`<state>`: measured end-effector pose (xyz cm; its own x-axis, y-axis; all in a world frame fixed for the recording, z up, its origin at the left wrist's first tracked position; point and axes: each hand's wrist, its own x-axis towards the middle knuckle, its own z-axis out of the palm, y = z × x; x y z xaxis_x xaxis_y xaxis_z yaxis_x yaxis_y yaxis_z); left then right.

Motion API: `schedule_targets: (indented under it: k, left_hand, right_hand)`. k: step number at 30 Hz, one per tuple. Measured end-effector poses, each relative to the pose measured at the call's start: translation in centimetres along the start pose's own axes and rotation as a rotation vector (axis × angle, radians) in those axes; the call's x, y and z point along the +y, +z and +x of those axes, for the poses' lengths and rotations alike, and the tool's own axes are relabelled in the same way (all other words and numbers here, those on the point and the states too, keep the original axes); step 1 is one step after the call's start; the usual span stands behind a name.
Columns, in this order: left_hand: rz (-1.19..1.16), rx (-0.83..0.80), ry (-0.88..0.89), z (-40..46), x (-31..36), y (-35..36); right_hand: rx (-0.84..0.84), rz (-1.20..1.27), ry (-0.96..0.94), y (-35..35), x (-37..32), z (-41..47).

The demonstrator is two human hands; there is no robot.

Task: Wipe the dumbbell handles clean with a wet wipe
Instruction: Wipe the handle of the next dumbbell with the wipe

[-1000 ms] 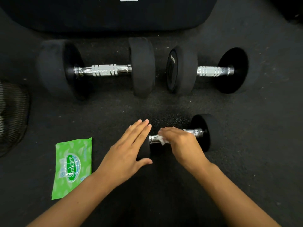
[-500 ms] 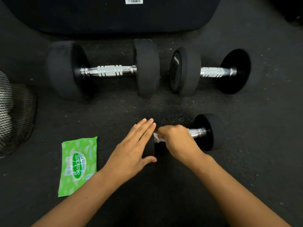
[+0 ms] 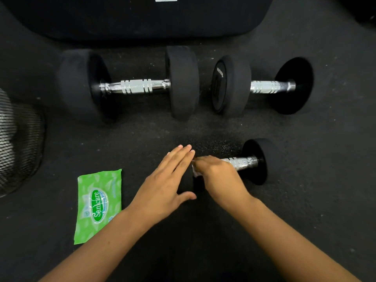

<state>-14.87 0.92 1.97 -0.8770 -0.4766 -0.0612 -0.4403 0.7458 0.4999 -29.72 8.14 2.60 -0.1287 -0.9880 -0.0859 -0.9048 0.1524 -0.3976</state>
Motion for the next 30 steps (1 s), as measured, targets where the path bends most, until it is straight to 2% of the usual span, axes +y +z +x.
schedule_targets:
  k: [2,5,9,11,13,16,21,25,28,30]
  left_hand:
    - [-0.003,0.013,0.001,-0.2,0.1,0.1]
    - [-0.010,0.032,-0.001,-0.1,0.0,0.2]
    - [0.001,0.031,0.000,-0.1,-0.1,0.3]
    - [0.000,0.034,0.003,-0.2,0.0,0.4]
    - [-0.001,0.038,0.001,0.0,-0.1,0.4]
    - [-0.005,0.023,0.002,0.0,-0.3,0.3]
    - [0.014,0.033,0.016,0.0,-0.4,0.5]
    - [-0.009,0.043,0.023,0.0,-0.4,0.6]
    - [-0.002,0.056,0.029,0.2,-0.6,0.7]
    - [-0.008,0.055,0.028,0.2,-0.7,0.6]
  right_hand:
    - [0.097,0.036,-0.053,0.3,1.6,-1.0]
    - [0.112,0.061,0.016,1.1,1.0,-0.7]
    - [0.233,0.031,-0.119,2.4,1.9,-2.1]
    - [0.294,0.039,-0.105,2.6,2.5,-2.1]
    - [0.293,0.033,-0.079,3.3,1.8,-2.0]
    - [0.289,0.044,-0.137,3.9,2.0,-2.6]
    - [0.371,0.058,-0.148,3.9,2.7,-1.8]
    - [0.382,0.049,-0.267,3.5,4.2,-2.1]
    - [0.434,0.029,-0.176,4.2,3.0,-1.6]
    - [0.438,0.028,-0.204,5.1,2.6,-2.2]
